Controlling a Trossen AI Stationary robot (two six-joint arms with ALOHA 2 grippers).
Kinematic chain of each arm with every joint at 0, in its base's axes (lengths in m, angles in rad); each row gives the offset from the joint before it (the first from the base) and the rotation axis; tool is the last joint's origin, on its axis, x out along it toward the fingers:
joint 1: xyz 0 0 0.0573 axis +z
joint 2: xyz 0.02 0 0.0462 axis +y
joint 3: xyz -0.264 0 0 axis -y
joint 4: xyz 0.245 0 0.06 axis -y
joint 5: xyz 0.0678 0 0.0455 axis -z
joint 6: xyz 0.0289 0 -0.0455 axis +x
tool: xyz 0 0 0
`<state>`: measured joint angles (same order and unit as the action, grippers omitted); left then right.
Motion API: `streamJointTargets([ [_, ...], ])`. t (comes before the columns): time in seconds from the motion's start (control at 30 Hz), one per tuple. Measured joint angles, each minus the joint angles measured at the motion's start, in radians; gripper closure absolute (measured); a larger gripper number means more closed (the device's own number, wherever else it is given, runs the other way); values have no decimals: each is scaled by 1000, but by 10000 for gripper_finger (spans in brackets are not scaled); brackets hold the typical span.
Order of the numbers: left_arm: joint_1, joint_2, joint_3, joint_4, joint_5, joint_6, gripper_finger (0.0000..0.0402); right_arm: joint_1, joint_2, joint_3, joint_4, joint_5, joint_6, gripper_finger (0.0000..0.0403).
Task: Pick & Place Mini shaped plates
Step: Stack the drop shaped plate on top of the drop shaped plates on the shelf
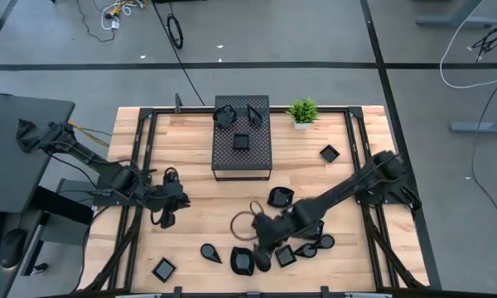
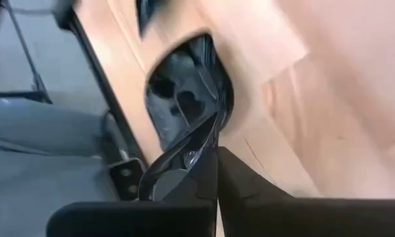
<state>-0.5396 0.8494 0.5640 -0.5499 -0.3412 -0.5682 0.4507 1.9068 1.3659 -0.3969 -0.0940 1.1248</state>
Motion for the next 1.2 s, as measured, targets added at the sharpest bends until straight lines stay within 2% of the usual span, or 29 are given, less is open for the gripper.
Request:
streamJointTargets([
  [0.23,0,0,0,10,-74,12,342,-105,-183,0,-73,97,89,402],
  [0.33,0,0,1,19,-97,12,342,-185,-247,32,-120,113,65,403],
  [0.53,14,-1,2,12,-145,-6,342,-397,-272,238,-382,177,-197,403],
  [0.6,36,-3,2,10,-158,-20,342,-482,-271,272,-412,185,-302,403],
  [0.9,186,-7,2,50,-164,-111,342,-847,-228,284,-367,108,-765,403],
  [1.0,238,-6,2,84,-181,-170,342,-918,-198,284,-303,81,-871,403],
  [1.2,328,-6,2,168,-238,-265,342,-1007,-117,284,-213,-50,-1015,403],
])
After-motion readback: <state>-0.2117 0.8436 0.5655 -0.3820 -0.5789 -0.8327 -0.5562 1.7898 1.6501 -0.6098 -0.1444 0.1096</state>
